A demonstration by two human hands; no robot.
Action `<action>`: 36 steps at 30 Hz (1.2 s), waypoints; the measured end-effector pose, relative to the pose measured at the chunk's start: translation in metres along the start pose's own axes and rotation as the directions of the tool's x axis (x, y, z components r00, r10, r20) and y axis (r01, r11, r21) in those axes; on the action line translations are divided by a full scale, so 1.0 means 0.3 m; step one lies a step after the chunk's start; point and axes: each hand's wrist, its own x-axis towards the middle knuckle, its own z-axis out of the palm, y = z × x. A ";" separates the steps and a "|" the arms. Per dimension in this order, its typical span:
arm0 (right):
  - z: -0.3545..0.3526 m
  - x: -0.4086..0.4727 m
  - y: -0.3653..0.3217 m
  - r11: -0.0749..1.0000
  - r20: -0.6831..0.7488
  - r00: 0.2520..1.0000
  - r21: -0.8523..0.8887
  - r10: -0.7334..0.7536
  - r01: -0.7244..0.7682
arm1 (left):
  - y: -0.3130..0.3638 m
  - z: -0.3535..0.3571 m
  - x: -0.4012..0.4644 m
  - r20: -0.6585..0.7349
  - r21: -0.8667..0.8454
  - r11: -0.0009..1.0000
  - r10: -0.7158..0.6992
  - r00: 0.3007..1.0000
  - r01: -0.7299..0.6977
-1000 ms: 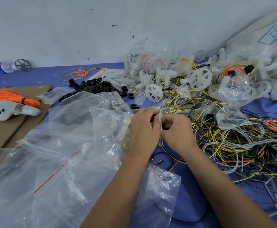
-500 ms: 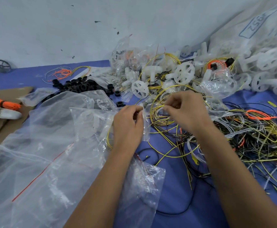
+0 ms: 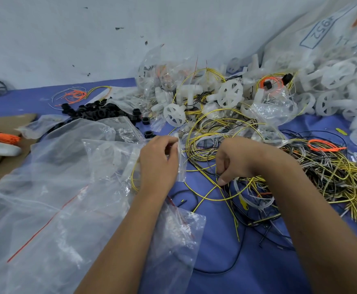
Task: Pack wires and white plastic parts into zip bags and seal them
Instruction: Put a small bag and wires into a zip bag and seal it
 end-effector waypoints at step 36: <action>-0.161 -0.058 0.026 0.465 -0.823 0.361 0.551 0.439 0.693 | 0.016 -0.009 -0.001 0.021 -0.015 1.000 -0.002 1.000 0.003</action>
